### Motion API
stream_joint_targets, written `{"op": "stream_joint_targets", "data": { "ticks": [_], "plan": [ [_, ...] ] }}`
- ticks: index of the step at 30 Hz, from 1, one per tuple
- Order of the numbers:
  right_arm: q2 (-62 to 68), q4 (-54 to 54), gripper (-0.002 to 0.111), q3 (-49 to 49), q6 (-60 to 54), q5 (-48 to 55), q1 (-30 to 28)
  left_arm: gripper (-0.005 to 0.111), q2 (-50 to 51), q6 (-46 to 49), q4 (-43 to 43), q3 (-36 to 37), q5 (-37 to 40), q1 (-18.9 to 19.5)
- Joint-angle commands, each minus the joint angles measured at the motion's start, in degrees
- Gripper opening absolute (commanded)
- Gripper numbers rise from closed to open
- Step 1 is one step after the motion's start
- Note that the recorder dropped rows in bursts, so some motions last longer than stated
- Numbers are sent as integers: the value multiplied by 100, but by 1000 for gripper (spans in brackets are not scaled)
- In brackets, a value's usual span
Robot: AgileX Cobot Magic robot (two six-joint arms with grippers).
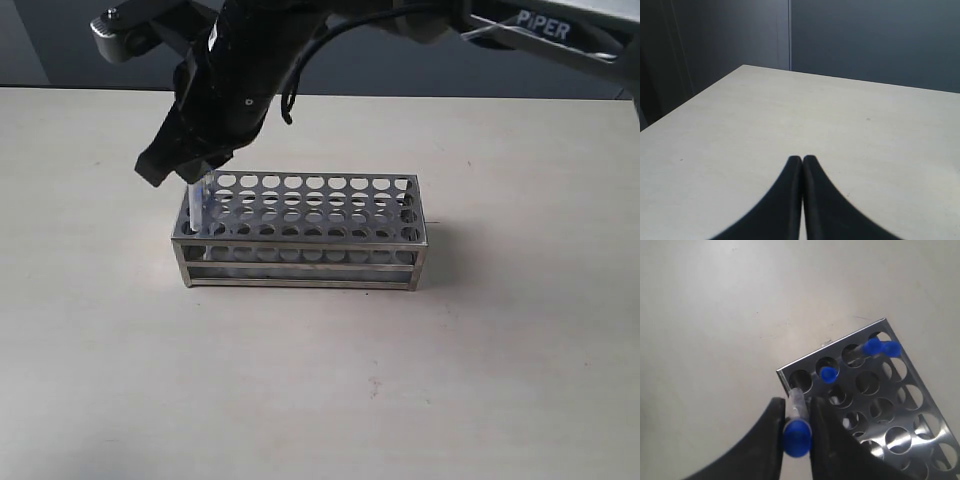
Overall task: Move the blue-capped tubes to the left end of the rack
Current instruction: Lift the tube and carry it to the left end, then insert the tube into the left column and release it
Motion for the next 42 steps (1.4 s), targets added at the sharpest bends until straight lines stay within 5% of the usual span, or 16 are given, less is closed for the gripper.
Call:
{"op": "stream_joint_targets", "data": {
  "ticks": [1, 30, 33, 38, 42],
  "plan": [
    [155, -17, -1, -62, -36, 19, -4, 1, -20, -10, 1, -8, 8, -9],
    [832, 158, -1, -62, -36, -824, -4, 1, -20, -10, 1, -8, -3, -9],
    [855, 183, 11, -62, -36, -824, -4, 1, -20, -10, 1, -8, -3, -9],
    [866, 183, 52, -62, -11, -729, -4, 1, -20, -10, 1, -8, -3, -9],
    [772, 158, 52, -62, 262, -564, -4, 1, -20, -10, 1, -8, -3, -9]
  ]
}}
